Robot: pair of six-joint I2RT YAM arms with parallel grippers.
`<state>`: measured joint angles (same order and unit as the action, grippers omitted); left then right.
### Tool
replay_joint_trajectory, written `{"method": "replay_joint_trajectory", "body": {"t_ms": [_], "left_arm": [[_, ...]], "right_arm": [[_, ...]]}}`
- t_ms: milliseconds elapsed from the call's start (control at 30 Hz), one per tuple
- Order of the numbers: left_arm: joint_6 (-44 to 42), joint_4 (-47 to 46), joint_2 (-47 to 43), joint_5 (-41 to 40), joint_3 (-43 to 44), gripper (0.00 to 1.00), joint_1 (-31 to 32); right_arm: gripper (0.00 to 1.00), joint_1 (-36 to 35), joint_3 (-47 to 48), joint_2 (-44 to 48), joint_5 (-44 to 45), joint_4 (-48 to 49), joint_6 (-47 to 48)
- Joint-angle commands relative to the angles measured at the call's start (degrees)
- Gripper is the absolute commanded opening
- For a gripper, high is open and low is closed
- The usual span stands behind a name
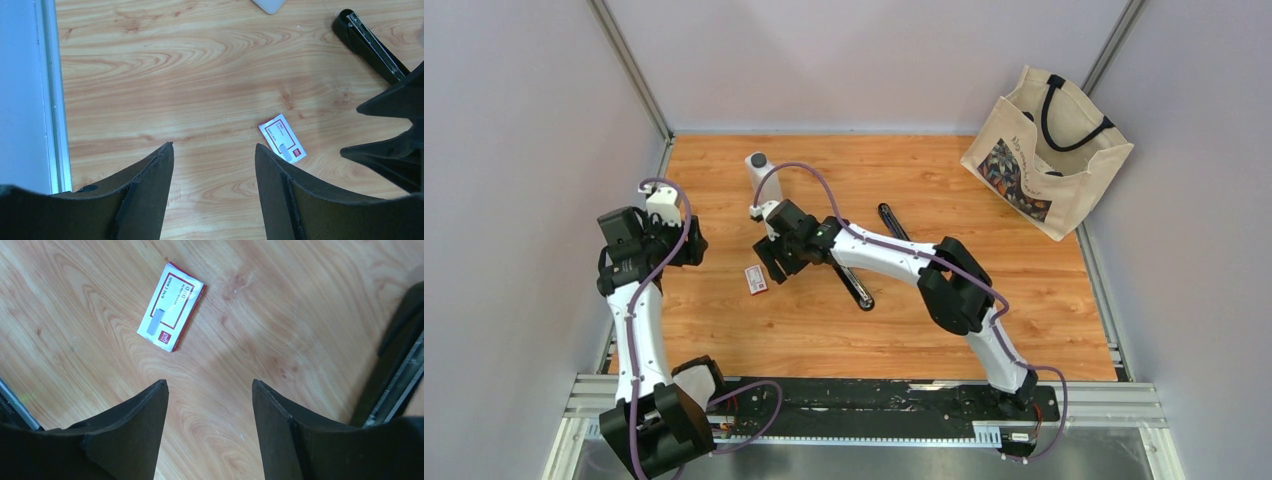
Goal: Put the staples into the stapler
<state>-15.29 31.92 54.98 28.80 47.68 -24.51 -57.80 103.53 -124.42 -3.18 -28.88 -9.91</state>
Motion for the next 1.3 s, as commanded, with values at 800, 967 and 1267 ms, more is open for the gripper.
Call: {"method": "replay_joint_trajectory", "body": {"t_ms": [800, 967, 1267], "left_arm": [[2.37, -3.27, 0.13, 1.61, -1.54, 0.68, -2.29], [2.28, -3.45, 0.21, 1.7, -1.71, 0.68, -2.21], [2.28, -3.71, 0.48, 1.88, -1.89, 0.68, -2.21]], "right_arm": [[0.7, -5.13, 26.46, -21.04, 7.66, -7.59, -4.94], [0.69, -6.01, 26.11, -20.95, 9.5, -7.94, -4.15], [0.68, -8.38, 25.32, -20.86, 11.97, -8.3, -2.13]]}}
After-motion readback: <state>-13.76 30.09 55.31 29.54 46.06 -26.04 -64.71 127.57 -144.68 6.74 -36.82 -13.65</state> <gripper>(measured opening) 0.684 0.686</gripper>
